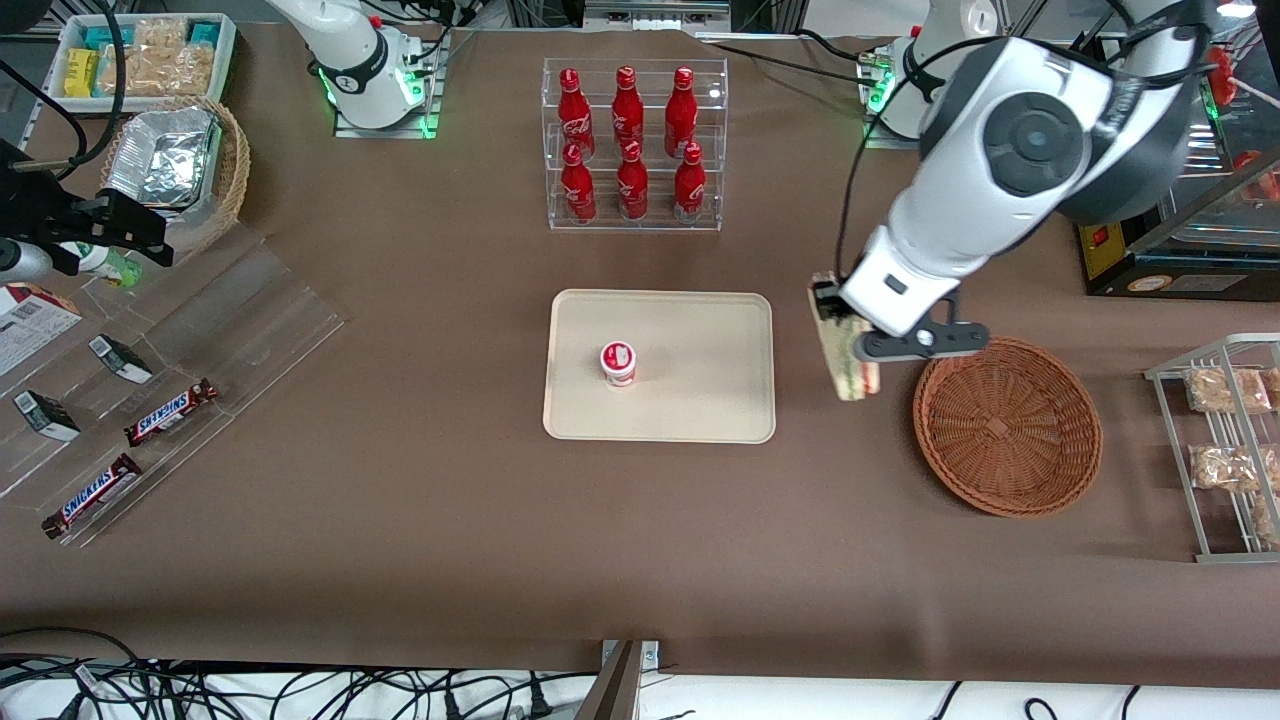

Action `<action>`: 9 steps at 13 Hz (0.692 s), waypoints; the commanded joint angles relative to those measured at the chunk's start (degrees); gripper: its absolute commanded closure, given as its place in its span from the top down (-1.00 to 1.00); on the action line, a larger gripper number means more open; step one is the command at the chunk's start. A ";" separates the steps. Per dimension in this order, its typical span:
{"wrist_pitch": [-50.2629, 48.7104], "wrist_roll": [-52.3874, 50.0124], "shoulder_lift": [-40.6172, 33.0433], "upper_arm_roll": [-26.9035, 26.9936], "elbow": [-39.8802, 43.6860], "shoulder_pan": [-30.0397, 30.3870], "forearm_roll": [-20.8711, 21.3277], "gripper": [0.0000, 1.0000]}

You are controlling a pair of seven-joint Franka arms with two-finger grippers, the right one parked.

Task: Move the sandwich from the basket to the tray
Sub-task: 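Lift the sandwich and carry it toward the white tray, then lower the sandwich onto the tray beside the yogurt bottle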

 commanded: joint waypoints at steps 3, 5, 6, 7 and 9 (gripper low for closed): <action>6.07 2.26 2.08 -3.43 -3.88 -0.21 -0.81 -1.00; 13.71 2.08 2.17 -3.43 -9.15 -1.62 -0.29 -1.00; 16.97 2.08 2.51 -3.43 -11.18 -1.71 -0.20 -1.00; 19.53 1.56 3.21 -3.52 -12.42 -2.41 0.32 -1.00; 20.96 -0.10 5.58 -3.52 -12.95 -3.99 3.74 -1.00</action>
